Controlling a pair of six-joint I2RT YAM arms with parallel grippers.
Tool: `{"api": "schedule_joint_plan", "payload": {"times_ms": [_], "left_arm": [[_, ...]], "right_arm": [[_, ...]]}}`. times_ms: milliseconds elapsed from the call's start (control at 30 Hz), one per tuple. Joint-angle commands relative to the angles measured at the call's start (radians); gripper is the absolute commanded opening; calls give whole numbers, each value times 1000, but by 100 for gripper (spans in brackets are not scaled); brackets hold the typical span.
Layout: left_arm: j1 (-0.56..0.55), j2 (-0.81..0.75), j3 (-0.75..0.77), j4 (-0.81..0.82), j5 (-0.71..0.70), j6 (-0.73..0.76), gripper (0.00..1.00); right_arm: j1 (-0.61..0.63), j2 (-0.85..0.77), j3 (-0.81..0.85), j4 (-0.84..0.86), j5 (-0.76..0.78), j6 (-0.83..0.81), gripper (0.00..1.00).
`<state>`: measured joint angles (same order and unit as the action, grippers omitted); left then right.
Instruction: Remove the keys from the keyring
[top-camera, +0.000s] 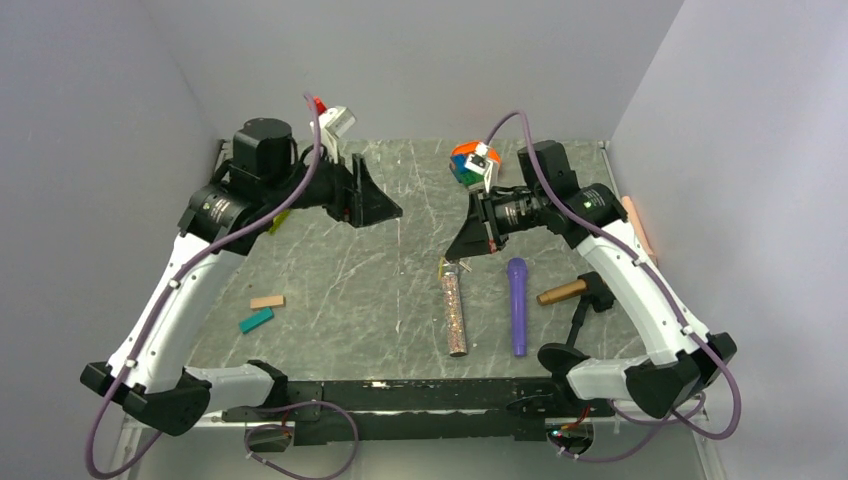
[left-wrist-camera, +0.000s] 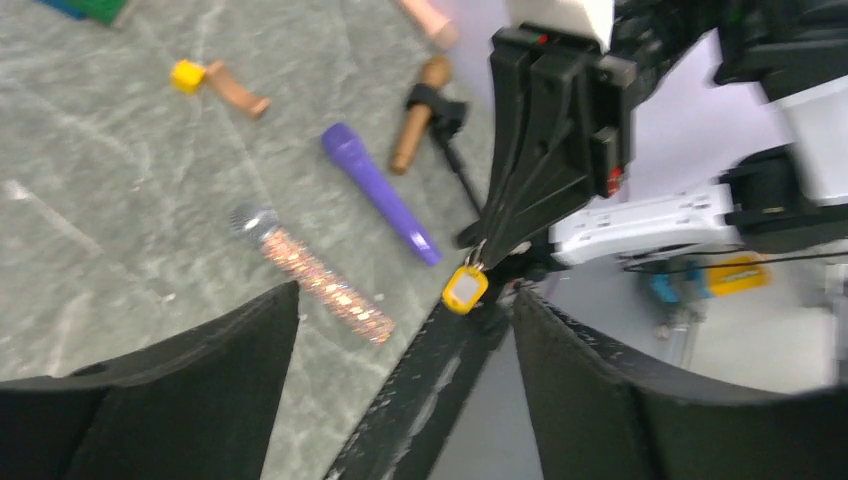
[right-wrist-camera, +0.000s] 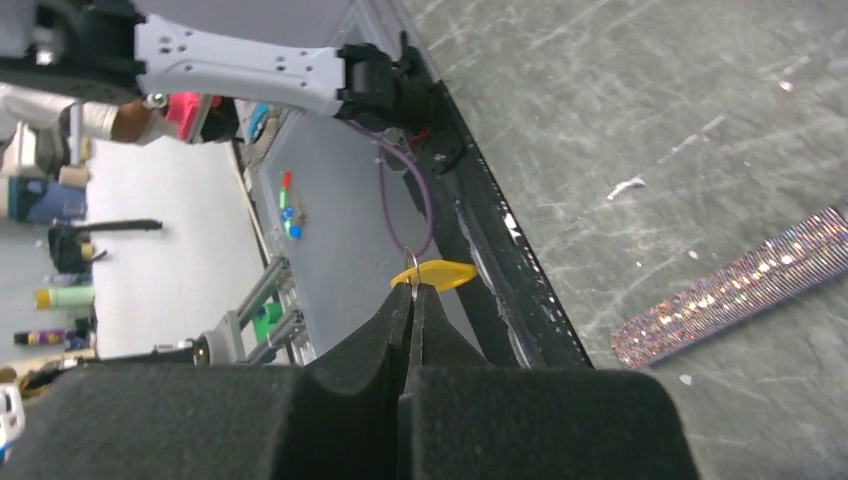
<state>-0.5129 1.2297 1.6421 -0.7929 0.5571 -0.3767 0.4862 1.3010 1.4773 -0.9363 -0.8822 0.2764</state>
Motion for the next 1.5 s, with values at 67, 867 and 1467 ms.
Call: {"api": "schedule_joint_plan", "payload": {"times_ms": [67,867,1467], "left_arm": [[101,18,7,264,430,-178,70],[69,137,58,427,615,-242,37],[0,171,119,235,546,-119,30]], "right_arm": [[3,-29,57,87,-208,-19,0],[1,107,324,165,-190,8,0],[2,90,324,222,-182,50,0]]}}
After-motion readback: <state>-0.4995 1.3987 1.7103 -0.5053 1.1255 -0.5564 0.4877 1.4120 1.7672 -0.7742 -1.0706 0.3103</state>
